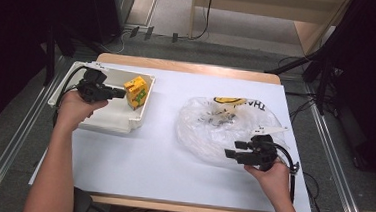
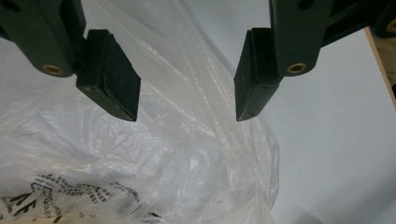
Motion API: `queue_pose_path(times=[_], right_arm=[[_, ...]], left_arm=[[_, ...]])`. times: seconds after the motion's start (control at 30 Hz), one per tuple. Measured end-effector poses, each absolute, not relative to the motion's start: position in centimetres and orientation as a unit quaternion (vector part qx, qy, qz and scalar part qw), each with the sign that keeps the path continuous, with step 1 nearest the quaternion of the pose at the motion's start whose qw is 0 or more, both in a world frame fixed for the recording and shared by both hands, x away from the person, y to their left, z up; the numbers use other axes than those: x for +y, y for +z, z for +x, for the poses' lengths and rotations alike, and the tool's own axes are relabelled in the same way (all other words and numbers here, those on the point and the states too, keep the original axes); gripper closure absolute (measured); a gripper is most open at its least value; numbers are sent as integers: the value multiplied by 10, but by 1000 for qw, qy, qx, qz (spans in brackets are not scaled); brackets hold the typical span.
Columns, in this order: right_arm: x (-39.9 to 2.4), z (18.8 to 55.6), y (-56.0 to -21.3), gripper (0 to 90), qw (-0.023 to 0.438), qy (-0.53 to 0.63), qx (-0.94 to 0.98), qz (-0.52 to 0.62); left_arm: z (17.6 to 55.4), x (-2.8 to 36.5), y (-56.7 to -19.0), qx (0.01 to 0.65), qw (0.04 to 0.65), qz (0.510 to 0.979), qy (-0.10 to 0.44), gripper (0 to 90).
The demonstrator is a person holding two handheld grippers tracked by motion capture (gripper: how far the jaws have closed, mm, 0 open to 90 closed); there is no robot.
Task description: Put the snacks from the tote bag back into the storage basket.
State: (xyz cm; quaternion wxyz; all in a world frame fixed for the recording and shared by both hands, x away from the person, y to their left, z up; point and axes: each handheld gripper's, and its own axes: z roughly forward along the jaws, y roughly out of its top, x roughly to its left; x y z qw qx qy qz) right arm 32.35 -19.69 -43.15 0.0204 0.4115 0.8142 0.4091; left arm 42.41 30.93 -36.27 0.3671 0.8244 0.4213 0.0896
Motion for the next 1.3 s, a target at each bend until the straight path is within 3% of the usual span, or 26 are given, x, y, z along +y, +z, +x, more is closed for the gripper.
queue_pose_path(times=[0.53,1.3], right_arm=[[-196,323,-430,420,27,411,815,408],[-196,323,-431,424,25,408,816,409]], left_arm=[[430,298,-389,414,377,825,77,900],[436,288,-421,423,338,838,74,900]])
